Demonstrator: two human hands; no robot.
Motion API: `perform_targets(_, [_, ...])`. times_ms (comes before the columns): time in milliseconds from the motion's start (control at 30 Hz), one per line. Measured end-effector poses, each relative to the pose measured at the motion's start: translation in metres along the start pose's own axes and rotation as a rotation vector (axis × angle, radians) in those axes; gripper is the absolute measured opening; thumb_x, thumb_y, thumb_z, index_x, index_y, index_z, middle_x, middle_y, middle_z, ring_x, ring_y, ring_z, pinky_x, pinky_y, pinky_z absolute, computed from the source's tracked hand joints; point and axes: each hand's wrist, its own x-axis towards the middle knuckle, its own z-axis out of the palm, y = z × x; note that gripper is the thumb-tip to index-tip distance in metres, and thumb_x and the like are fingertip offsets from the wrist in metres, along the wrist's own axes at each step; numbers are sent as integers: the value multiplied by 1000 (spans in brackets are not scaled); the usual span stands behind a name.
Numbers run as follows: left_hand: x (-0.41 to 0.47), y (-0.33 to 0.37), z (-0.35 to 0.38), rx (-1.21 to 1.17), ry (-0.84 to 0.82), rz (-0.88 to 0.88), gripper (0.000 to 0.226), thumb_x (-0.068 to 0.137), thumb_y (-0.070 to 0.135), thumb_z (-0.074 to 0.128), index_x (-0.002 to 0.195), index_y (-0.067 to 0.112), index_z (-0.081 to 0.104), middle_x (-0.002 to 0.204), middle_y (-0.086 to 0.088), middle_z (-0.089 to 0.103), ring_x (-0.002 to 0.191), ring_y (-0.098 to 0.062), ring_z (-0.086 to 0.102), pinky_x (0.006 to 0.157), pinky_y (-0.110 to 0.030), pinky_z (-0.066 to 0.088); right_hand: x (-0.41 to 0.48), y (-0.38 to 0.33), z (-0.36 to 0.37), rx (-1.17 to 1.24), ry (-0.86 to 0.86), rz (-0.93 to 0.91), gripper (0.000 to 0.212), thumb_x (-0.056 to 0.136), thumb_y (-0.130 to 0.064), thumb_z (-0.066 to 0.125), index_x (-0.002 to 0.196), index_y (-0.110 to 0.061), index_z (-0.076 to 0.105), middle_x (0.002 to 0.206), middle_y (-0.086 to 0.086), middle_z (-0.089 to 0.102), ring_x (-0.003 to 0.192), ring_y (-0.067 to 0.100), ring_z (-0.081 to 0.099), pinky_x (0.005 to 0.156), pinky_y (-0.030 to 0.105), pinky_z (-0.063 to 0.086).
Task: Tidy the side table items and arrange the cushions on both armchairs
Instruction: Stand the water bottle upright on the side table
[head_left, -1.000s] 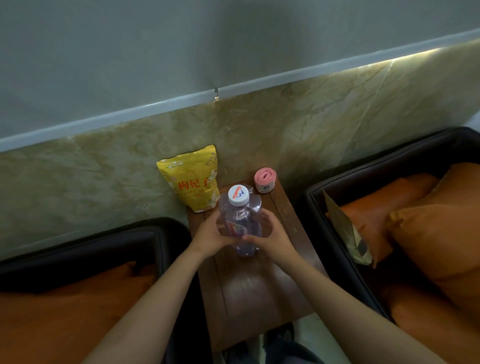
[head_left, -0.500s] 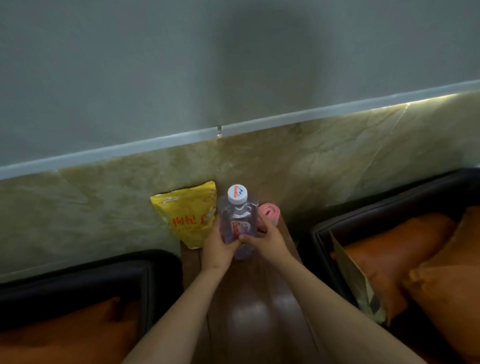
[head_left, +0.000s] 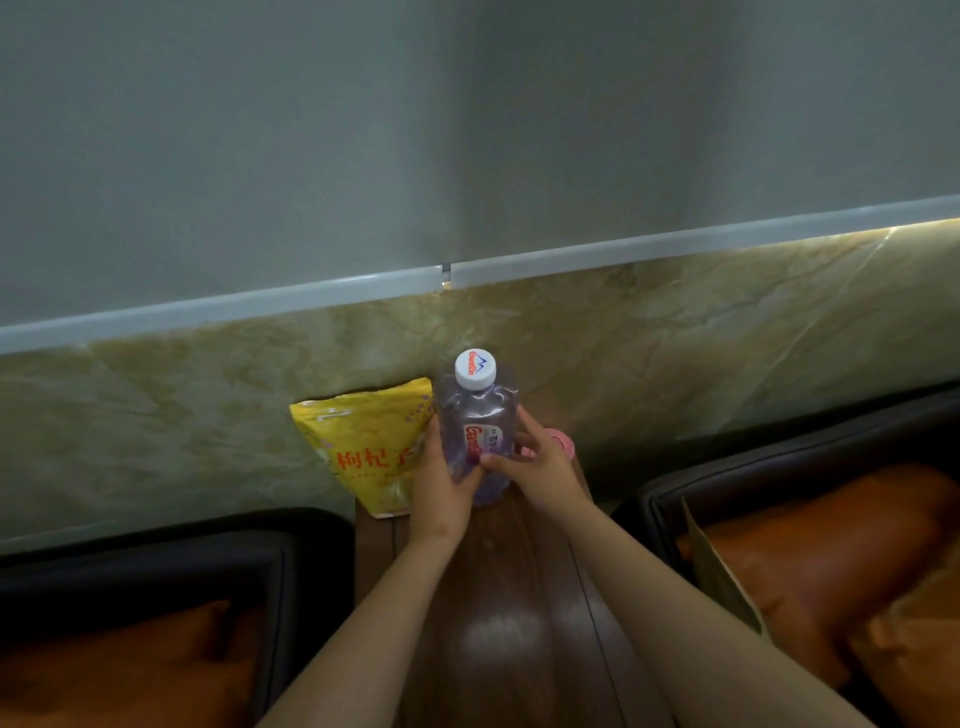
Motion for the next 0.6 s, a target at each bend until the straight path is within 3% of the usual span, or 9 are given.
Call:
perform_targets(100, [-6, 6, 1, -41, 13, -45, 77, 73, 22, 72, 139, 22, 33, 136, -8, 54, 124, -22, 53, 103, -47, 44, -5, 5, 3, -25, 26, 45, 89, 73, 12, 72, 147, -10, 28, 127, 17, 57, 106, 12, 63, 93, 35, 53])
perform_targets(167, [-11, 8, 1, -64, -2, -58, 76, 70, 20, 72, 135, 22, 34, 134, -9, 54, 123, -22, 54, 103, -46, 43, -12, 5, 4, -24, 21, 76, 94, 73, 8, 74, 150, -12, 22, 135, 15, 51, 119, 21, 55, 100, 42, 47])
perform_targets(233, [-18, 8, -1, -70, -13, -64, 77, 64, 36, 70, 132, 30, 34, 134, -6, 53, 123, -19, 53, 104, -46, 43, -19, 5, 4, -19, 18, 105, 95, 75, 4, 75, 150, -11, 18, 142, 8, 43, 126, 17, 45, 104, 37, 43])
perform_targets(333, [-25, 9, -4, -22, -37, -66, 92, 62, 47, 68, 141, 21, 29, 139, -6, 48, 129, -18, 47, 109, -42, 39, -31, 4, 5, -121, 56, 94, 97, 72, -13, 81, 149, -9, 22, 149, 4, 37, 136, 15, 33, 112, 35, 33])
perform_targets(400, [-32, 15, -9, 19, -68, -50, 86, 65, 36, 73, 139, 20, 31, 136, -2, 49, 127, -16, 46, 107, -33, 37, -42, 0, 5, -193, 68, 109, 97, 72, -22, 82, 149, -11, 24, 152, 7, 34, 140, 18, 31, 115, 37, 29])
perform_targets(500, [-39, 18, -19, 122, -113, 16, 73, 73, 12, 78, 135, 11, 40, 131, -3, 52, 122, -15, 48, 100, -24, 35, -63, -6, 1, -314, 120, 137, 86, 79, -21, 76, 149, -14, 28, 151, 6, 34, 140, 21, 30, 111, 31, 27])
perform_targets(600, [-50, 18, -35, 232, -170, 115, 70, 76, 12, 76, 136, 8, 41, 135, -3, 50, 125, -17, 46, 105, -29, 35, -87, -7, -1, -413, 175, 55, 77, 79, -18, 75, 145, -13, 36, 147, 9, 40, 137, 25, 35, 111, 33, 29])
